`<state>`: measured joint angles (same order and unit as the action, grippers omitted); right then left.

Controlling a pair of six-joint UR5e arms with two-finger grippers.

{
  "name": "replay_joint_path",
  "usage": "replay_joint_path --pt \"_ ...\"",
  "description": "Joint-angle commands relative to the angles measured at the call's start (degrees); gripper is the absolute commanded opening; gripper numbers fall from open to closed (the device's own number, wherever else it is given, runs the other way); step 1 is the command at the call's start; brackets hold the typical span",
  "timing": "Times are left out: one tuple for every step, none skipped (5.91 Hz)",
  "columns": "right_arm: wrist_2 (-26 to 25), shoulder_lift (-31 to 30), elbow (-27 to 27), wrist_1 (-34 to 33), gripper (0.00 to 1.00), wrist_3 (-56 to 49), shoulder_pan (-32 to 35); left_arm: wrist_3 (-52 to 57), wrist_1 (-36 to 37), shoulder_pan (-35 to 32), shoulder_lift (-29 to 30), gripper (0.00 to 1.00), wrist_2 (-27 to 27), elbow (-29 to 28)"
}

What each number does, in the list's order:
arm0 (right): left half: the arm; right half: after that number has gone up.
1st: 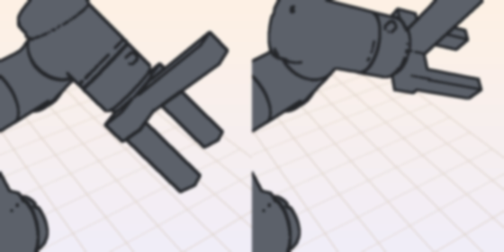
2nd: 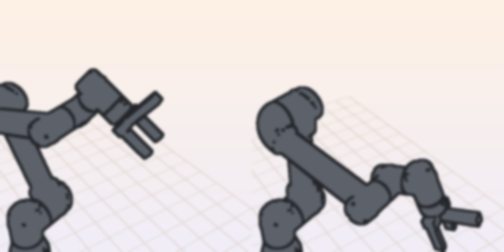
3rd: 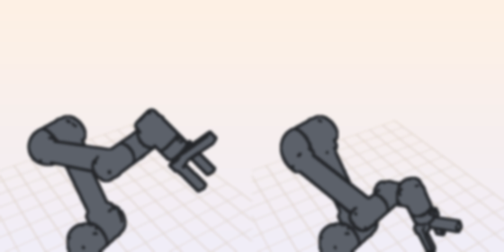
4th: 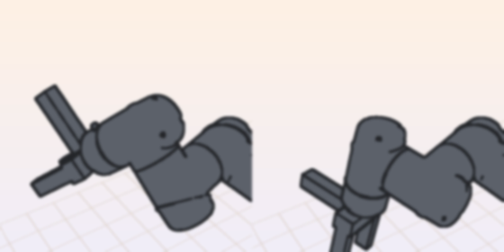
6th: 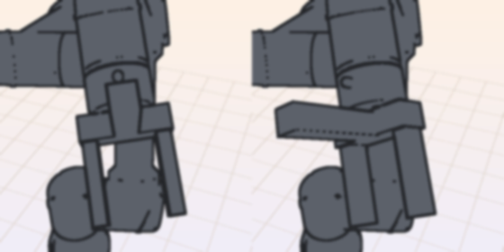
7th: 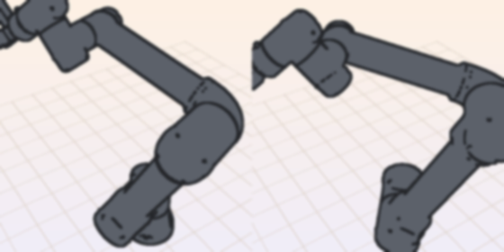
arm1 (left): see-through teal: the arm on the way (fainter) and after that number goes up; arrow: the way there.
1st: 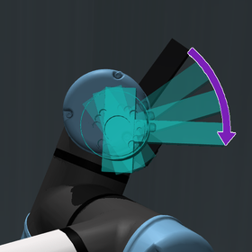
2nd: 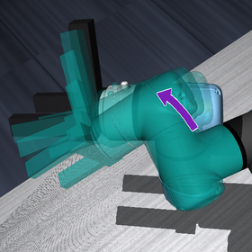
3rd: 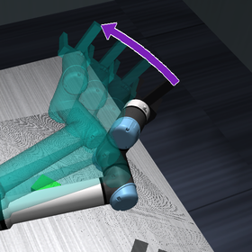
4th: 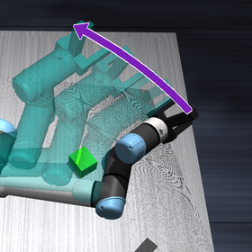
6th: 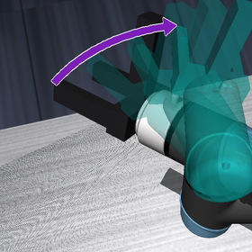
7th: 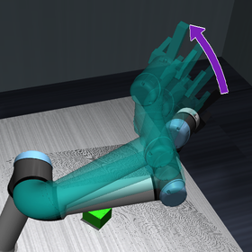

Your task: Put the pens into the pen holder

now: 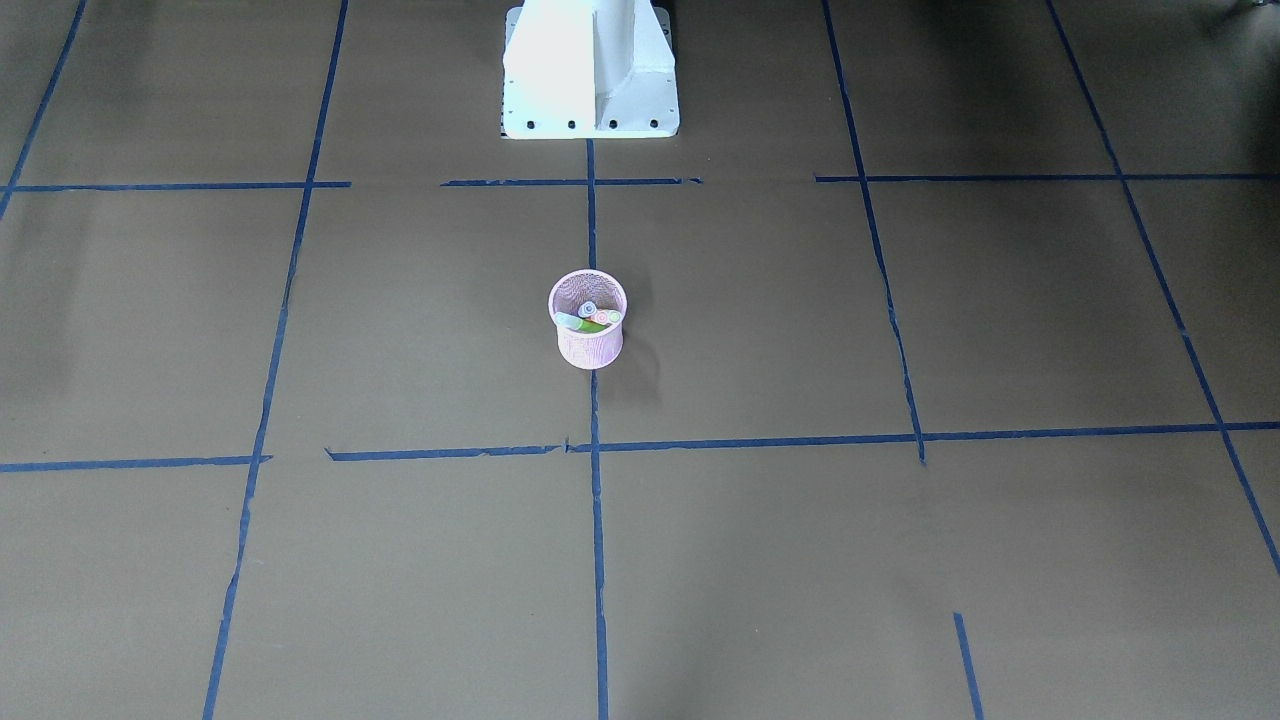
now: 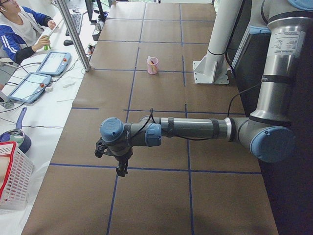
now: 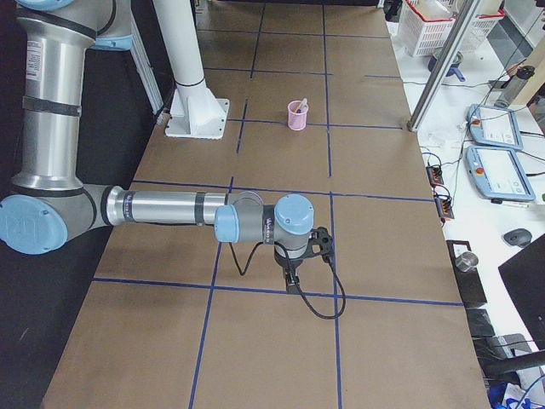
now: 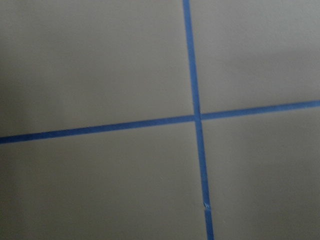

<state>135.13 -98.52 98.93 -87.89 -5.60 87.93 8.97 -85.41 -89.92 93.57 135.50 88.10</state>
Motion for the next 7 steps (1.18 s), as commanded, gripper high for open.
replay_joint_path --pt "1.3 0.1 -0.1 -0.1 1.00 2.7 1.8 0.1 4.5 -0.4 -2.1 1.00 0.2 3.6" --pt "1.5 0.0 -0.2 -0.2 1.00 2.7 2.2 0.0 4.4 -0.5 -2.7 1.00 0.1 3.3" --pt "1.7 0.0 -1.0 -0.1 1.00 2.7 2.8 0.0 4.5 -1.6 -2.7 1.00 0.2 3.0" --pt "1.7 0.0 -1.2 -0.1 1.00 2.7 3.0 0.0 4.5 -1.6 -2.7 1.00 0.3 3.0" --pt "1.9 -0.1 -1.2 -0.2 1.00 2.6 3.4 0.0 4.5 -1.7 -2.7 1.00 0.3 3.0" --pt "2.6 0.0 -1.1 -0.3 1.00 2.7 3.9 0.0 4.4 -2.0 -2.7 1.00 0.3 3.1" --pt "2.7 -0.1 -1.1 -0.2 1.00 2.6 4.0 0.0 4.4 -2.0 -2.7 1.00 0.3 3.1"
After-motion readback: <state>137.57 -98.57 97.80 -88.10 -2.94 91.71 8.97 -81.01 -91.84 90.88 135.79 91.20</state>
